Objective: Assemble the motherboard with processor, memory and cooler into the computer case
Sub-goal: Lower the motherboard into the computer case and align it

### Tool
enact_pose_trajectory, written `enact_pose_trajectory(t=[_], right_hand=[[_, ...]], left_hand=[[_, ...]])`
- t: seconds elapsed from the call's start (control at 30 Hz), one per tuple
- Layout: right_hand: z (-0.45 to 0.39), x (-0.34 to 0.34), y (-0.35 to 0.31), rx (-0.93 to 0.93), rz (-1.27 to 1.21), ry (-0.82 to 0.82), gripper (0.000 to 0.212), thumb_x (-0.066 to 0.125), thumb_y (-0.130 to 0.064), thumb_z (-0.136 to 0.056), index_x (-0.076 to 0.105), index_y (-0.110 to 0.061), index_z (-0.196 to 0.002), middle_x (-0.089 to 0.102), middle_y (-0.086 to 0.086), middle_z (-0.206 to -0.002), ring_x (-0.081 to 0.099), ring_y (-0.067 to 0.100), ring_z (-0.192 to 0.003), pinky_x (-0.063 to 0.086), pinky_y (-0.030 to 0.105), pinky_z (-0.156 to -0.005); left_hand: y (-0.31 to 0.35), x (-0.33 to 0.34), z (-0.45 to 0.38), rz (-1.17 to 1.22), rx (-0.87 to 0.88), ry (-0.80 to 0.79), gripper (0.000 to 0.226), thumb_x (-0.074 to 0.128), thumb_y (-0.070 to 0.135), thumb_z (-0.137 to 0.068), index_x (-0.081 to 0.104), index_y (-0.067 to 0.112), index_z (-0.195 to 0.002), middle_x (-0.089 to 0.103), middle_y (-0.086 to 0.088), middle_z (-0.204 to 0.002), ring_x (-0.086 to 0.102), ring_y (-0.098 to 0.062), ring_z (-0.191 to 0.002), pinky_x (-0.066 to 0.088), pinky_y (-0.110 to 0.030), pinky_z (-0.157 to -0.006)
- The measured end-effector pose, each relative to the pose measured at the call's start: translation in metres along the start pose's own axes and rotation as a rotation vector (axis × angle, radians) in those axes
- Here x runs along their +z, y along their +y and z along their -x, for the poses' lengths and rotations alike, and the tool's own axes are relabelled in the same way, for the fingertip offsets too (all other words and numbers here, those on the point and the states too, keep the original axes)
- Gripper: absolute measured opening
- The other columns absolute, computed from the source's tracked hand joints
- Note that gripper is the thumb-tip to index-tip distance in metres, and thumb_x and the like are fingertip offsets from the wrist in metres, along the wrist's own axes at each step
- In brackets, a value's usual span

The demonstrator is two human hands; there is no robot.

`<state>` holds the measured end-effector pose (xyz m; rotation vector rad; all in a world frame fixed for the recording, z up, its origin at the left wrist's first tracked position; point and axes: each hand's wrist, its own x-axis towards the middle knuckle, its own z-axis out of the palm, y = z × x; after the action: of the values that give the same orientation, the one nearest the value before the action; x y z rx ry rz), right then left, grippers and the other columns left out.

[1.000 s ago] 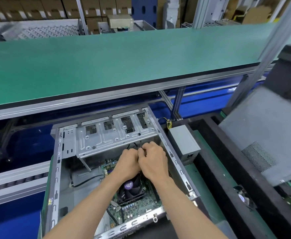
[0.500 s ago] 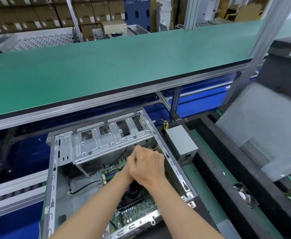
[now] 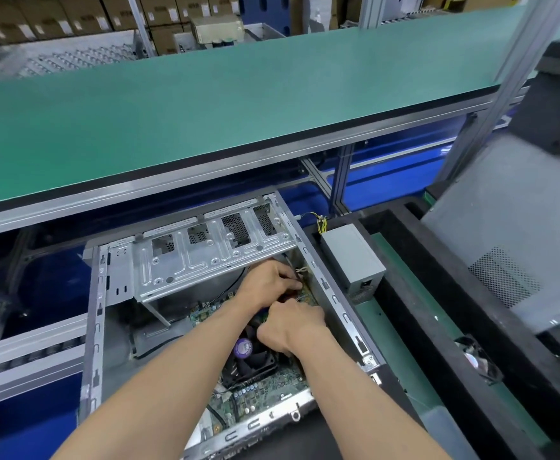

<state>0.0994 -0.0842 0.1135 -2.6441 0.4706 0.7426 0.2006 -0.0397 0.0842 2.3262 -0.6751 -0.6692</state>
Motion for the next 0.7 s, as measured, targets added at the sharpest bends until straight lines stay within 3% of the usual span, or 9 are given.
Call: enact_pose_trajectory(t=[0.17,0.27,0.43,0.6,0.7], right_hand=[[-0.0029,0.0005,-0.0005,0.040,-0.016,-0.089,0.039,0.040,-0.030,-0.088,0.058,-0.012,-0.117,0.065,0.018,-0.123,0.058,0.035,-0.116,0.041,0.048,-0.092],[-0.0040,0.0009,-0.0006,0.063,-0.030,-0.117,0.048,0.038,-0.032,-0.091,0.055,-0.010,-0.130,0.064,0.018,-0.126,0.057,0.034,-0.121,0.040,0.050,-0.097],[-0.0066,0.0035,-0.0008,0.085,-0.033,-0.157,0.046,0.038,-0.033,-0.093,0.055,-0.012,-0.131,0.066,0.016,-0.125,0.058,0.032,-0.121,0.038,0.050,-0.099],[-0.0079,0.0043,-0.0013,0.129,-0.038,-0.218,0.048,0.037,-0.031,-0.094,0.057,-0.009,-0.131,0.067,0.016,-0.127,0.057,0.033,-0.123,0.032,0.054,-0.107],[-0.0083,0.0036,-0.0013,0.142,-0.042,-0.243,0.048,0.036,-0.034,-0.095,0.060,-0.008,-0.128,0.066,0.015,-0.131,0.059,0.033,-0.124,0.036,0.051,-0.110]], left_hand=[[-0.0016,0.0031,0.0018,0.005,0.037,0.018,0.024,0.080,0.038,-0.079,0.070,0.050,-0.060,0.066,0.033,-0.071,0.060,0.009,-0.071,0.041,-0.015,-0.062],[-0.0071,0.0087,-0.0012,0.007,0.061,0.040,0.027,0.083,0.038,-0.076,0.069,0.053,-0.059,0.065,0.037,-0.070,0.059,0.014,-0.073,0.040,-0.014,-0.063],[-0.0087,0.0111,-0.0031,-0.030,0.072,0.075,0.005,0.082,0.043,-0.077,0.078,0.043,-0.080,0.064,0.036,-0.072,0.063,0.002,-0.080,0.045,-0.022,-0.066],[-0.0083,0.0101,-0.0042,-0.025,0.083,0.061,0.007,0.080,0.047,-0.077,0.074,0.050,-0.076,0.062,0.039,-0.066,0.060,0.011,-0.069,0.040,-0.017,-0.059],[-0.0087,0.0100,-0.0059,-0.030,0.102,0.031,0.011,0.080,0.047,-0.076,0.072,0.054,-0.074,0.064,0.038,-0.067,0.058,0.016,-0.063,0.038,-0.017,-0.058]])
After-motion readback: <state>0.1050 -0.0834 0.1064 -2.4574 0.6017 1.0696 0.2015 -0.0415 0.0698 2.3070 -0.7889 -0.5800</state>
